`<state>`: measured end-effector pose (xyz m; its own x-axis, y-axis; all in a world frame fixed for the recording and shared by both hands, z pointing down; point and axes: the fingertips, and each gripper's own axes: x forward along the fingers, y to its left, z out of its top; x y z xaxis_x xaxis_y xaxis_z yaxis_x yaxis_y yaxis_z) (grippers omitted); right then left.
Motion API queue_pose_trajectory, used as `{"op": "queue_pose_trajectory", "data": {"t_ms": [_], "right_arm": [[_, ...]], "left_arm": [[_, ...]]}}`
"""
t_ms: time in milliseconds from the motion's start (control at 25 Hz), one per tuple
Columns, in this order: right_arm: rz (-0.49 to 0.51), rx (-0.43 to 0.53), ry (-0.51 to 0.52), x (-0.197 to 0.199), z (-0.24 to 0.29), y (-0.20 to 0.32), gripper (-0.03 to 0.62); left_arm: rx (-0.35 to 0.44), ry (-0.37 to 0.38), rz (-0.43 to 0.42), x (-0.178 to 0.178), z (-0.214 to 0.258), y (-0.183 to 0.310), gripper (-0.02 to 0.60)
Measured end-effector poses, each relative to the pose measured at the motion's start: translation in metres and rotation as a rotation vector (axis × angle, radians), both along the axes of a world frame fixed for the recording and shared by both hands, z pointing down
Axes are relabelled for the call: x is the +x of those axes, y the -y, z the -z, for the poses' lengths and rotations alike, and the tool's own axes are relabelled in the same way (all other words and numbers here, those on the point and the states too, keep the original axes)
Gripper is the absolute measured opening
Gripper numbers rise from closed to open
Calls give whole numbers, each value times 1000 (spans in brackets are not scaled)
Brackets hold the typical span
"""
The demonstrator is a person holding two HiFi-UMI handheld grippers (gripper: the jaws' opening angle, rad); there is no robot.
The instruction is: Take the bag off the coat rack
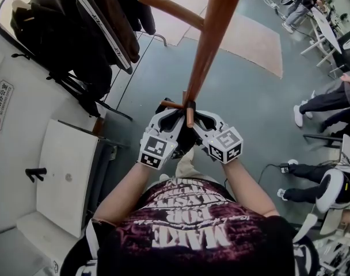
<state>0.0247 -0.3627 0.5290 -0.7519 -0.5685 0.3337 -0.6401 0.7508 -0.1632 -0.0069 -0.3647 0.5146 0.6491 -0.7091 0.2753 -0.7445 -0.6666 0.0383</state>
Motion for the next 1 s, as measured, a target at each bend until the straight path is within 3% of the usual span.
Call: {"op": "queue_pose_trajectory", "data": {"t_ms": [240, 400, 720, 1000], "right_arm": [[-35, 23, -42, -3, -2, 2, 57], [-78, 17, -41, -2, -2, 2, 39], [-118, 28, -39, 1, 0, -2, 9], [-144, -51, 54, 10, 5, -10, 8]], "left_arm": [[6, 19, 3, 1, -2, 3, 69], [47, 86, 4, 4, -2, 2, 60], [30, 72, 20, 2, 3, -2, 17], [-11, 15, 29, -5, 9, -14, 9]]}}
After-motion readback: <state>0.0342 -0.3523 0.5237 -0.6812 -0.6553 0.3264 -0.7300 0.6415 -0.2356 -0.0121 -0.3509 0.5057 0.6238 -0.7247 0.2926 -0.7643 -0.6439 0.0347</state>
